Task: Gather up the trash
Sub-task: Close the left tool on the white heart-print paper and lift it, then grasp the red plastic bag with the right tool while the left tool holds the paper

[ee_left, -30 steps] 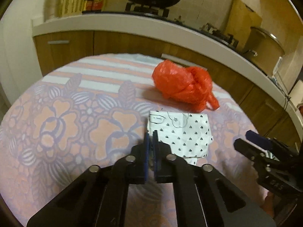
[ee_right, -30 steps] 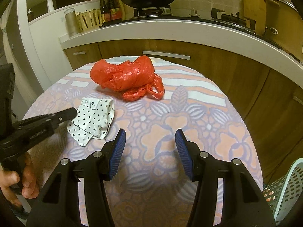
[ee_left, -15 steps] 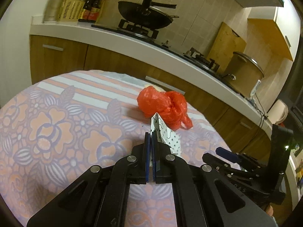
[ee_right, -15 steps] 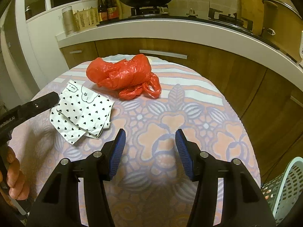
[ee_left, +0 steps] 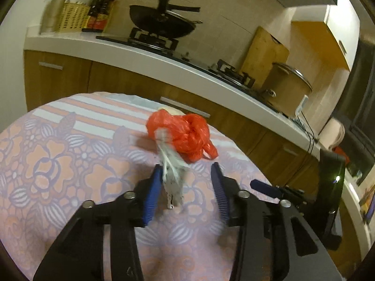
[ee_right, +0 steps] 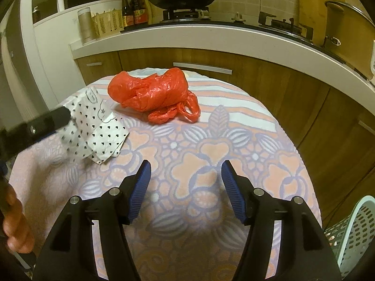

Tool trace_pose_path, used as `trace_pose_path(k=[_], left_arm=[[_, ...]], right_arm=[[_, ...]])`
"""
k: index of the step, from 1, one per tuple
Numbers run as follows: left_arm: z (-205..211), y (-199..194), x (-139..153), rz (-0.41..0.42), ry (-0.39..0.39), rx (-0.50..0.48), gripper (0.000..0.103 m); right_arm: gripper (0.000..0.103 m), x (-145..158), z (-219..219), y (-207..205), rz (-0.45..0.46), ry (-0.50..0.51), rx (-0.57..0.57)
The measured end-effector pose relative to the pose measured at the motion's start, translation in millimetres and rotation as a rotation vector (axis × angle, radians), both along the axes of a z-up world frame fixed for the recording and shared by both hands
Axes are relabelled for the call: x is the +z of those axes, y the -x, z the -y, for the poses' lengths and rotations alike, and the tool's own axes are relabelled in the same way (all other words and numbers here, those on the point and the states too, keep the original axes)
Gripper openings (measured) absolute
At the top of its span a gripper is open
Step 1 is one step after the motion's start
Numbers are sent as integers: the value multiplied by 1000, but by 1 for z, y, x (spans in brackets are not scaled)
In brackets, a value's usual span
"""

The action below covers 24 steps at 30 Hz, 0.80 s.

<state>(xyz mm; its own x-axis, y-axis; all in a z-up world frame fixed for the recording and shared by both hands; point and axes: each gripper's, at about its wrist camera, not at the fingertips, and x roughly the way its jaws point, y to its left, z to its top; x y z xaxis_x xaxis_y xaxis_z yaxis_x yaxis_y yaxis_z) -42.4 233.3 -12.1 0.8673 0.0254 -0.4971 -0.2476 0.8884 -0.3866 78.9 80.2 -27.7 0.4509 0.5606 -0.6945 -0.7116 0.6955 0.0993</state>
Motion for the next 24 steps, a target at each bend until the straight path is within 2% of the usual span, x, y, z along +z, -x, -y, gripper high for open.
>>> trace_pose_path(k=[2, 6, 8, 9, 12, 17, 20, 24], left_arm=[[3, -5, -1, -16, -24, -3, 42], [0, -18, -11, -71, -22, 3, 39], [-2, -22, -17, -101, -19, 8, 28], [-3, -22, -20, -110, -8, 10, 15], [-10, -17, -21, -102, 6, 46, 3], [-22, -3, -14, -57, 19, 117, 2], [-29, 5, -11, -36, 37, 156, 2], [-35, 11, -9, -31, 37, 197, 2]], right_arm=[[60, 0, 1, -1, -3, -9, -4], [60, 1, 3, -1, -4, -18, -5], [61, 2, 3, -1, -4, -25, -4], [61, 2, 4, -1, -5, -27, -5], [61, 5, 5, 1, -5, -41, -1], [61, 17, -7, -7, -79, -60, 53], [72, 36, -26, -12, -40, -67, 50], [73, 39, -59, -26, 3, -51, 40]])
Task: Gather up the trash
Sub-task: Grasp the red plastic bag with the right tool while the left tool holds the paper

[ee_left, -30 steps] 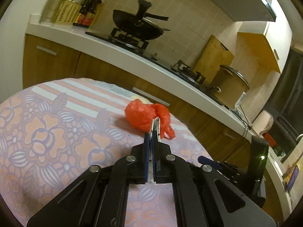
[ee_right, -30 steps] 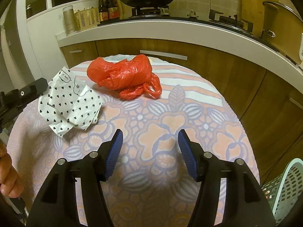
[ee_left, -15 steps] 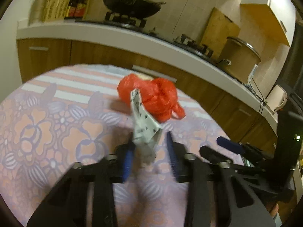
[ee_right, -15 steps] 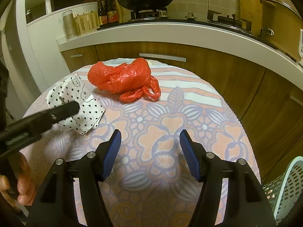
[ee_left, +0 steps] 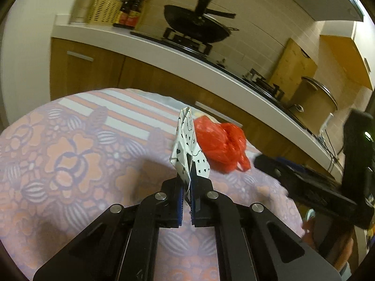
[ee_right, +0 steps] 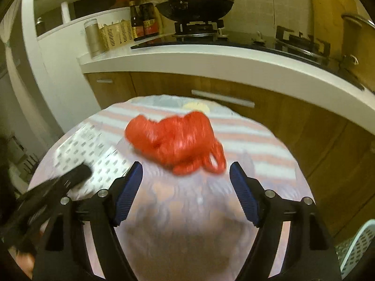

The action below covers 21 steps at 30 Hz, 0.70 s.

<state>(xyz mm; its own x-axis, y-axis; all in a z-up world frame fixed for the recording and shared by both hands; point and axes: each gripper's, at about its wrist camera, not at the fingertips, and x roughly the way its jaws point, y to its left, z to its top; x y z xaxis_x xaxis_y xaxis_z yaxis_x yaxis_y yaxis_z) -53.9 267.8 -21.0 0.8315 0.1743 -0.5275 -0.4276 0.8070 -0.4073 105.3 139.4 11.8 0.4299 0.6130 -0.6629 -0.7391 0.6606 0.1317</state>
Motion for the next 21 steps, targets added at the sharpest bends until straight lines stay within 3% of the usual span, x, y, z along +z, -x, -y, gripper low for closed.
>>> trace_pose_path(k=[3, 7, 12, 15, 16, 18, 21], left_arm=[[-3, 0, -1, -5, 1, 9, 2], [-5, -3, 0, -3, 10, 6, 2], [-4, -4, 0, -5, 12, -2, 2], [-4, -6, 1, -5, 8, -3, 2], [-4, -7, 1, -5, 8, -4, 2], [-4, -7, 0, -7, 9, -8, 2], [-3, -7, 1, -6, 3, -10, 2]], right_arm=[[73, -8, -17, -10, 31, 6, -31], [75, -19, -29, -29, 5, 3, -45], [82, -32, -45, -57, -75, 18, -57], [81, -39, -53, -62, -118, 35, -36], [78, -40, -54, -62, -120, 41, -34], [52, -38, -53, -57, -107, 30, -14], [41, -36, -52, -49, -75, 32, -19]])
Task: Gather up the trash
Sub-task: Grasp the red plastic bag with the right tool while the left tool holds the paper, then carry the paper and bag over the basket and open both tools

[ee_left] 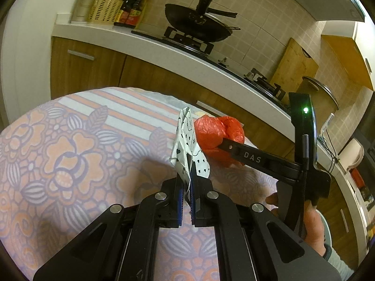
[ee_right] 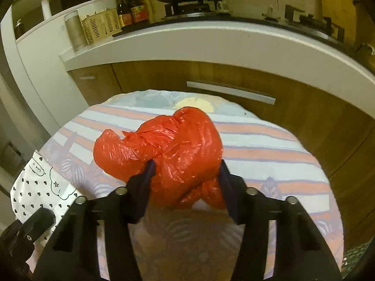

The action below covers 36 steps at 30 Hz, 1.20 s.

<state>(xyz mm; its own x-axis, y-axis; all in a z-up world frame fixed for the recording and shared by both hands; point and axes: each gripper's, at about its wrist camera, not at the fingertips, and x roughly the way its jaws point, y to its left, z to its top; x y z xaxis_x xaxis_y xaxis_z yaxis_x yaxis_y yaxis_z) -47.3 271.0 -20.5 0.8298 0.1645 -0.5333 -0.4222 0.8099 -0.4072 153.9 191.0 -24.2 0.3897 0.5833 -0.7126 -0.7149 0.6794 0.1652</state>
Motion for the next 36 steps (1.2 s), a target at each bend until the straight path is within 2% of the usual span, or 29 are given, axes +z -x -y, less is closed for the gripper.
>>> trace_pose_path(k=[7, 18, 27, 32, 36], left_arm=[[6, 1, 3, 8, -20, -14, 2], [44, 8, 27, 49, -45, -83, 2], [125, -15, 56, 82, -66, -252, 2], [178, -42, 59, 79, -47, -362, 2], [222, -65, 61, 71, -64, -449, 2]], right_arm=[[35, 13, 34, 17, 24, -61, -40], [32, 45, 140, 45, 62, -130, -121], [32, 68, 252, 58, 77, -243, -234], [32, 72, 317, 59, 114, -256, -324], [32, 75, 368, 61, 168, -246, -417]])
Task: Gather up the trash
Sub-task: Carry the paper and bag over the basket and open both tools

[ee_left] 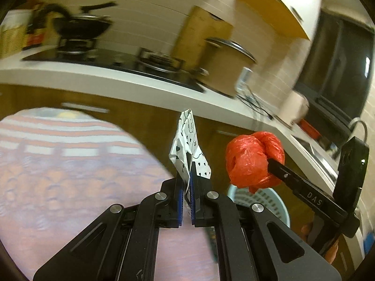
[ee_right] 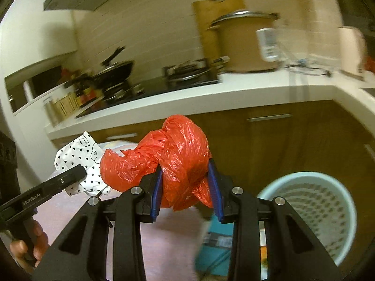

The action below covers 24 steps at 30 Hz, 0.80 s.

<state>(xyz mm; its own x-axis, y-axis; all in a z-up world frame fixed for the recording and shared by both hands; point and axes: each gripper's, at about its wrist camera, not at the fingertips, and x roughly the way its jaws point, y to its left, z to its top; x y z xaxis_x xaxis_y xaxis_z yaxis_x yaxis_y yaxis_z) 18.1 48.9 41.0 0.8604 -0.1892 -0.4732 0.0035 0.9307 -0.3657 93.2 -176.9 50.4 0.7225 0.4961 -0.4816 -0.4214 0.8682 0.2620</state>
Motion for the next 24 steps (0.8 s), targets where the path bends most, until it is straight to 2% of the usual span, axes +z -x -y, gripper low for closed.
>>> trace_pose_path(k=[7, 9, 11, 16, 20, 23, 24], left_arm=[[84, -39, 1, -4, -31, -160, 2], [105, -54, -3, -22, -15, -202, 2], [121, -68, -10, -48, 25, -244, 2], [162, -98, -40, -134, 16, -318, 3], [182, -116, -64, -200, 18, -333, 5], [191, -125, -77, -240, 42, -347, 17], [193, -126, -80, -247, 40, -351, 26]], right_arm=[[32, -5, 77, -4, 15, 5, -176], [32, -12, 97, -8, -1, 3, -221], [32, -23, 115, -15, -39, -4, -264], [32, -65, 153, -33, -179, -10, -367], [35, -94, 175, -46, -283, -19, -426], [36, -118, 186, -58, -367, -12, -441], [39, -123, 189, -61, -381, -8, -442]])
